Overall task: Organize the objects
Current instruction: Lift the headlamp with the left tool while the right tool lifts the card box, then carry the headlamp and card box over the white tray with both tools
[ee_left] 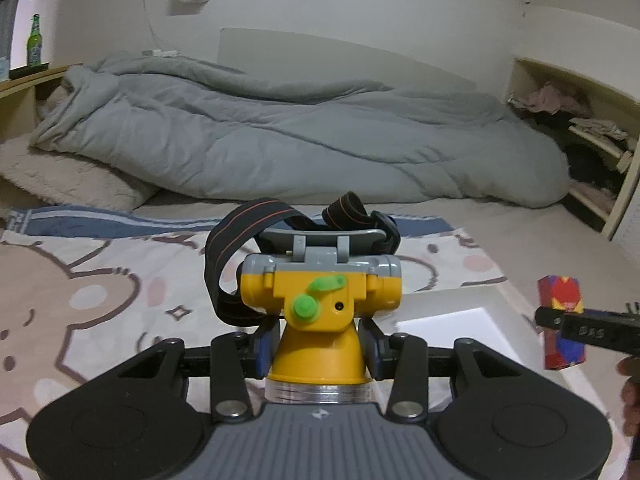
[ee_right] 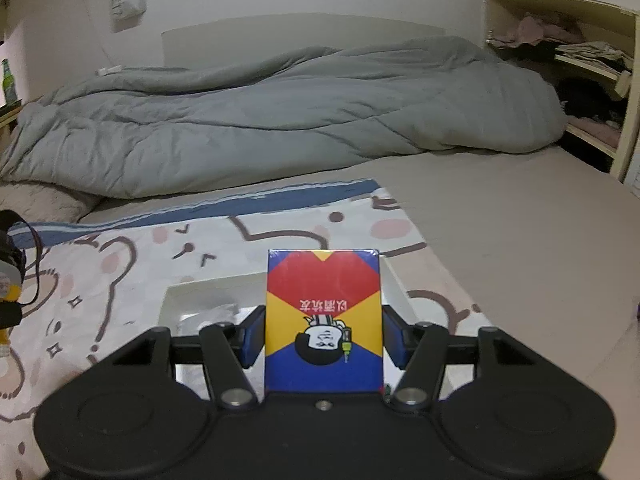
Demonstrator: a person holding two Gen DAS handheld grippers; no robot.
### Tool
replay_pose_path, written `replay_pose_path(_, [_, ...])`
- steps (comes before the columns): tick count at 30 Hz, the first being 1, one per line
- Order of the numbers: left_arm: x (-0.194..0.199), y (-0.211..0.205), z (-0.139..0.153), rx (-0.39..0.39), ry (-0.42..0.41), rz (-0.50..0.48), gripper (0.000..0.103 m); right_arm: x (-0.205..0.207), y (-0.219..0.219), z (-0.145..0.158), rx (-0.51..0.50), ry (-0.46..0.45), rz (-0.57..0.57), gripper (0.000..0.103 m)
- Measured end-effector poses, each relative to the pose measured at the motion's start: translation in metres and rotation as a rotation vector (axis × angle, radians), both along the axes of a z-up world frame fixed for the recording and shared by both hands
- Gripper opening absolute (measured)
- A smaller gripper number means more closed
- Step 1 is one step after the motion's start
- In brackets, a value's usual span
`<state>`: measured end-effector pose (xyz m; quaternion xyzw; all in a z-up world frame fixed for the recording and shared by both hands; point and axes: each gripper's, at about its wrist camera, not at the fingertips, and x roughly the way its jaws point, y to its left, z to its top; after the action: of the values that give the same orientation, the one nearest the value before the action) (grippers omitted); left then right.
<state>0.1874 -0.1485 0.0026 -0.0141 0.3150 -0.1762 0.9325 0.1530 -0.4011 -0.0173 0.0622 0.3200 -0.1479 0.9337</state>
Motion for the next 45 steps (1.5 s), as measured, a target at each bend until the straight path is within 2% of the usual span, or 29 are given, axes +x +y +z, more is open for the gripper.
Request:
replay_pose_path(5, [0.004,-0.024,-0.002,-0.019,-0.011,-0.048,0.044,0.003,-0.016,-0.004,0.001,-0.022,-0.031,0.060])
replay_pose_path(12, [0.020,-0.062,-0.017,-0.012,0.015,-0.123,0.044,0.012,-0.035,-0.024,0.005,-0.037,-0.067,0.060])
replay_pose_path(20, [0.041,-0.100,-0.038,-0.034,0.029,-0.225,0.044,0.034,-0.041,-0.048,-0.005,-0.059,-0.008,0.060])
replay_pose_path(29, [0.057,-0.129,-0.061,-0.028,0.048,-0.293,0.044,0.073,-0.042,-0.086,-0.030,0.032,0.027,0.060])
replay_pose_path(34, [0.071,-0.139,-0.068,0.001,0.031,-0.310,0.044,0.082,-0.039,-0.100,0.016,0.089,0.132,0.060])
replay_pose_path(38, [0.080,-0.150,-0.077,0.029,0.036,-0.331,0.044,0.075,-0.031,-0.104,-0.006,0.148,0.235,0.060])
replay_pose_path(41, [0.085,-0.160,-0.085,0.048,0.045,-0.345,0.044,0.065,-0.036,-0.109,0.002,0.211,0.244,0.060])
replay_pose_path(45, [0.087,-0.177,-0.101,0.075,0.081,-0.371,0.044,0.047,-0.051,-0.114,0.043,0.228,0.231,0.060])
